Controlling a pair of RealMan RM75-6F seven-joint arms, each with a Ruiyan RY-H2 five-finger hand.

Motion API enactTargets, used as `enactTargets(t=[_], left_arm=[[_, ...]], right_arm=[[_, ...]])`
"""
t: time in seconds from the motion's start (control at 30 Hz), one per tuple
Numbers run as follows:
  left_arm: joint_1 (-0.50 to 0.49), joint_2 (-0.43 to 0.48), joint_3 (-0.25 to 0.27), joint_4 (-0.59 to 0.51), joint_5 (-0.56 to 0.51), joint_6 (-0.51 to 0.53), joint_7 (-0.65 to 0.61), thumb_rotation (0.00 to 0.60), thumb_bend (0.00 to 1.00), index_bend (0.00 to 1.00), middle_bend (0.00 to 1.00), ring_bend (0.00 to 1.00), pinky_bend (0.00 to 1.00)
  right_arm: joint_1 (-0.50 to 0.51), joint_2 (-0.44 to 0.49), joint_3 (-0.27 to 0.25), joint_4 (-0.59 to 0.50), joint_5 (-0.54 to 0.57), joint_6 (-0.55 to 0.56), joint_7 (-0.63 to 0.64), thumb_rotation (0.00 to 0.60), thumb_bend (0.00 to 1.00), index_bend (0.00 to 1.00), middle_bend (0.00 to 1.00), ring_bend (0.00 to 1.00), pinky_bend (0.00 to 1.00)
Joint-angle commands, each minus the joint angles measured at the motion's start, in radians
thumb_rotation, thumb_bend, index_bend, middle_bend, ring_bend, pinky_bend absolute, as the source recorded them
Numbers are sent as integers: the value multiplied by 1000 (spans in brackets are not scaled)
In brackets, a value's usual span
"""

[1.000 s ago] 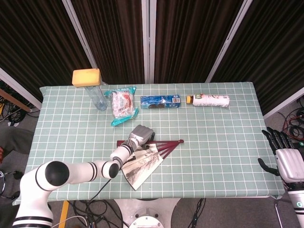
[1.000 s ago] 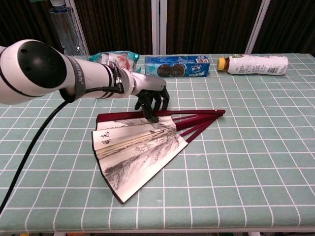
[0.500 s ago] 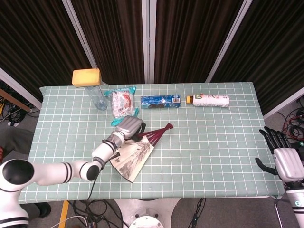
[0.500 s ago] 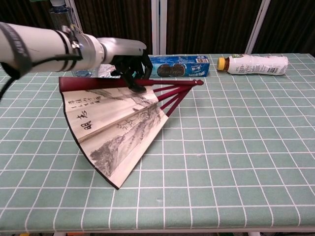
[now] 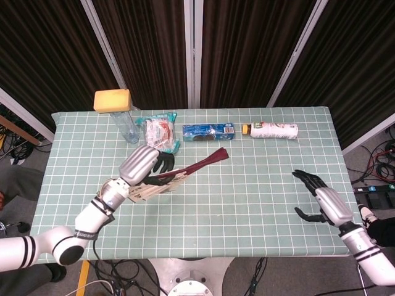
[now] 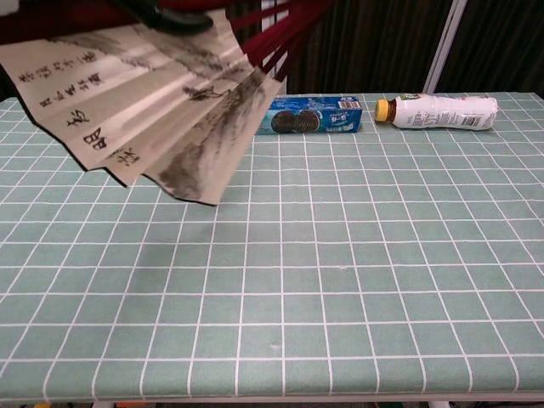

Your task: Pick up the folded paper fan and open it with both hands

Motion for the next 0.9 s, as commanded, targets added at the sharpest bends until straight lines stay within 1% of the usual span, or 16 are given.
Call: enactTargets(t=[0.03,0.17,0.33,0.57,0.9], left_arm=[[45,17,-28,-37,93,73,-60,600,380,683,743,754,823],[55,15,-36,-54,151,99,-63,600,379,683,743,754,822],[60,12,-42,-75,192,108,-55,600,378,683,743,754,818],[68,6,-49,-87,224,120,-18,600,377,683,743,754,814],[75,4,-55,-85,249,117,-20,600,376,683,743,754,807]], right_arm=[[124,-26,2,-13,-28,-131,145,600,274,130,86,0,0],[197,-64,30,-22,-7,-196,197,600,276,134,89,0,0],[284,-115,70,-34,31,-271,248,600,283,133,89,0,0],[382,-170,123,-59,87,-343,200,600,294,134,77,0,0],[476,-209,159,-81,173,-444,170,600,361,145,72,0,0]])
